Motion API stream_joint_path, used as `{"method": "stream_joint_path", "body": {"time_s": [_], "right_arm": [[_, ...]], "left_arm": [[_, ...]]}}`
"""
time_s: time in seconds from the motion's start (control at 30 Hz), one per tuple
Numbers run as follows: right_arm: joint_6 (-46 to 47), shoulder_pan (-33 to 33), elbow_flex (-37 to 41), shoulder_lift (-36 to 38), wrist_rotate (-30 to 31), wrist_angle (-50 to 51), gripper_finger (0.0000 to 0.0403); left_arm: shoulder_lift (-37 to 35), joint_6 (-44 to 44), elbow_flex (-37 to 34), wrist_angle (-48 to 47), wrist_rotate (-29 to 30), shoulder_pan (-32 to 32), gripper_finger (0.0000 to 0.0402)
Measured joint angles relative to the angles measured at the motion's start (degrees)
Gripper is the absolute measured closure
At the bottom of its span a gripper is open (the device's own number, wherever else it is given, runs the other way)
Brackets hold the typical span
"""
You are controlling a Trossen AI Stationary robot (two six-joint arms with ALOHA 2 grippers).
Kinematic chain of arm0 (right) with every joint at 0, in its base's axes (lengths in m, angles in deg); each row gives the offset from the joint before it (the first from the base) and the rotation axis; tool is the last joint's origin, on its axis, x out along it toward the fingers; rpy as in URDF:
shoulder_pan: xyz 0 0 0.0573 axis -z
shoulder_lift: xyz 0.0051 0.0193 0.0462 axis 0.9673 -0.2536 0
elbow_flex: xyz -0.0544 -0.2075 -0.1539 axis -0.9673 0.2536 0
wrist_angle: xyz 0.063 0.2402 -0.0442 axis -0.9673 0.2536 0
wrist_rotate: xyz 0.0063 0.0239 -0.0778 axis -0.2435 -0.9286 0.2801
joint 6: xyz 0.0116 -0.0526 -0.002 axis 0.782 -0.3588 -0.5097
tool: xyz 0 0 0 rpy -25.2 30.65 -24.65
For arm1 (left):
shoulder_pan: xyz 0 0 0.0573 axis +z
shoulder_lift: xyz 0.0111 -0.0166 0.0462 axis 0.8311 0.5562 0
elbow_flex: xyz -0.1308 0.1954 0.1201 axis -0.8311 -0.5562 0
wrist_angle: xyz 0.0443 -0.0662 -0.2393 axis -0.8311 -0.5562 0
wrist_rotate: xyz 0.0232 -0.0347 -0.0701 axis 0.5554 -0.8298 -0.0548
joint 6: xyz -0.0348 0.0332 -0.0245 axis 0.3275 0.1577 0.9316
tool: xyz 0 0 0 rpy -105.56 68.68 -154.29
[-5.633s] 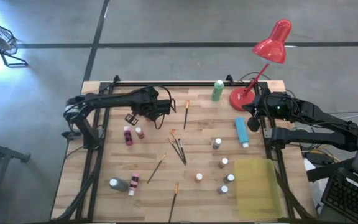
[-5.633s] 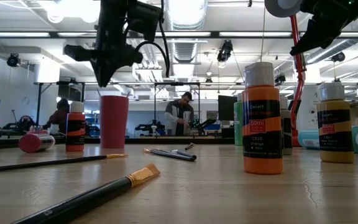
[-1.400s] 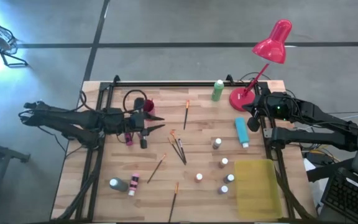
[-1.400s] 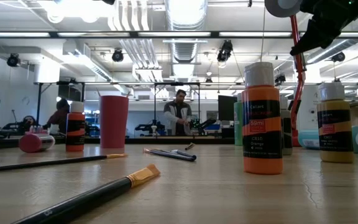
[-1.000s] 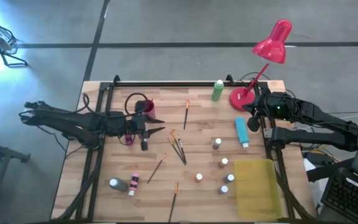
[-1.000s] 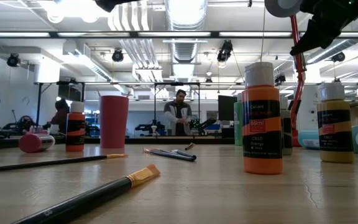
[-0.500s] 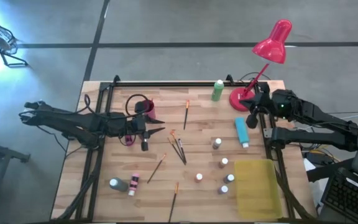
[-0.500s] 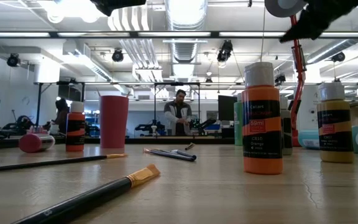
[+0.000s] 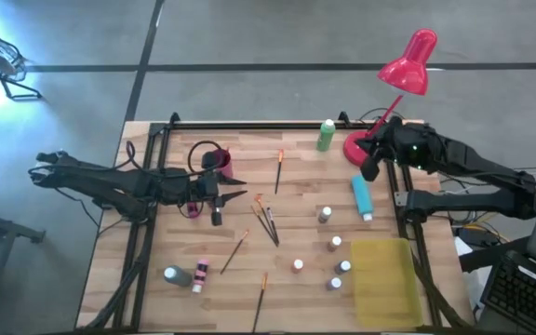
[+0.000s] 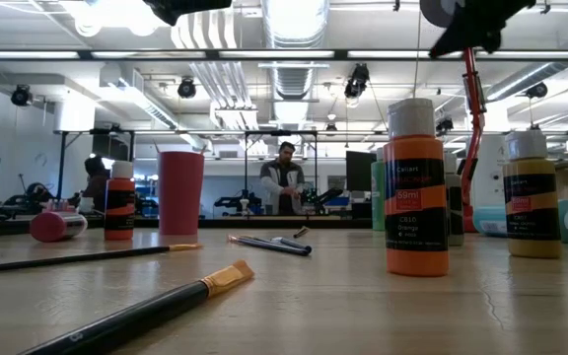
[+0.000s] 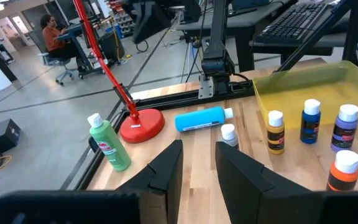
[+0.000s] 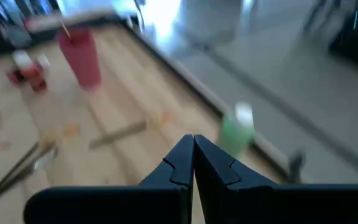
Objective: Pick & Place Paint Supplies
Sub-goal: Put the light blue paint bottle into the yellow bin
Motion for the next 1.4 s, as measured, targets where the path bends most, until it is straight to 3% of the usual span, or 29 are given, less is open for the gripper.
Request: {"method": "stream_joint_path", "body": {"time_s": [0.27, 0.4, 0.6, 0.8, 1.1, 1.4], "right_arm": [[22.4, -4.3, -7.3, -4.6, 0.1, 30.8, 0.0376], [34.8, -9.6, -6.3, -4.0, -0.4, 36.6, 0.0361], [50.7, -16.5, -1.3, -4.1, -2.8, 37.2, 0.0323], [60.8, -19.1, 3.2, -7.4, -6.9, 36.6, 0.0268], [63.5, -19.0, 5.8, -14.3, -14.4, 35.5, 0.0199], [64.8, -19.0, 10.2, -17.3, -15.9, 26.8, 0.0192]], "left_arm": [[0.0, -1.2, 0.0, 0.0, 0.0, 0.0, 0.0300], [-0.1, -2.3, -0.8, -0.1, 0.4, 0.1, 0.0300], [-0.1, -4.5, -2.2, 0.2, 2.4, 0.6, 0.0300], [-0.1, -6.8, -3.2, 0.9, 2.6, 1.3, 0.0300], [0.0, -6.7, -7.4, 5.1, 2.6, 2.0, 0.0300], [0.0, -6.5, -10.2, 8.2, 2.6, 2.0, 0.0300]]}}
